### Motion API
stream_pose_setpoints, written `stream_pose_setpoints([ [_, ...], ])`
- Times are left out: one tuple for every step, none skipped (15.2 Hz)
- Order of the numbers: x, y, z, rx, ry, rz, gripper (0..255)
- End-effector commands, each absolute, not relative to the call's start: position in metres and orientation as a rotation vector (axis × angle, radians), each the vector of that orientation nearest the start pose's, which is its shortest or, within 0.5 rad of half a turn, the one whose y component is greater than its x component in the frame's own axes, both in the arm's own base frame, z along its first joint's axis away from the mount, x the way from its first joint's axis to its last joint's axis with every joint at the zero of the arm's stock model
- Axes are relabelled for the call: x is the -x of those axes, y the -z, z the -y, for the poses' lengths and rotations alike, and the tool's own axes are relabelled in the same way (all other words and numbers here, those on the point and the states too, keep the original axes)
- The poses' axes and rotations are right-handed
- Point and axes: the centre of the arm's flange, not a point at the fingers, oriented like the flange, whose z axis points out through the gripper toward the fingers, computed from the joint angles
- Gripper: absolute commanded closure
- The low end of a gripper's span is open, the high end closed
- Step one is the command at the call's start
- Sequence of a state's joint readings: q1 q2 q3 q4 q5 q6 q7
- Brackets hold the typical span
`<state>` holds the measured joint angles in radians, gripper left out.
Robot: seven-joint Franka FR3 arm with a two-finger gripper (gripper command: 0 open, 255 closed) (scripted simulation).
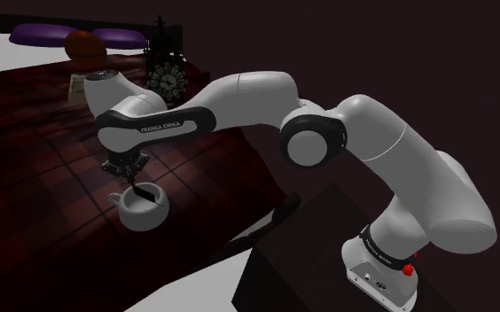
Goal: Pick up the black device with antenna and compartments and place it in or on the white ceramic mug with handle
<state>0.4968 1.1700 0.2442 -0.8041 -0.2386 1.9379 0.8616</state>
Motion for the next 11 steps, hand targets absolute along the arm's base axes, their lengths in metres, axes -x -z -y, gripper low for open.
stream_pose_setpoints([
  [-0.653, -0.196, -0.456, 3.137, -0.020, -0.280, 255],
  [-0.653, -0.190, -0.456, 3.137, -0.020, -0.280, 255],
  [-0.653, -0.185, -0.456, 3.137, -0.020, -0.280, 255],
  [-0.653, -0.180, -0.456, 3.137, -0.020, -0.280, 255],
  [-0.653, -0.174, -0.456, 3.137, -0.020, -0.280, 255],
  [-0.652, -0.169, -0.456, 3.137, -0.020, -0.280, 255],
  [-0.653, -0.162, -0.456, 3.137, -0.020, -0.280, 255],
  [-0.652, -0.162, -0.456, 3.137, -0.020, -0.280, 255],
  [-0.653, -0.162, -0.456, 3.137, -0.020, -0.280, 255],
  [-0.653, -0.162, -0.456, 3.137, -0.020, -0.280, 255],
  [-0.653, -0.162, -0.456, 3.137, -0.020, -0.280, 255],
])
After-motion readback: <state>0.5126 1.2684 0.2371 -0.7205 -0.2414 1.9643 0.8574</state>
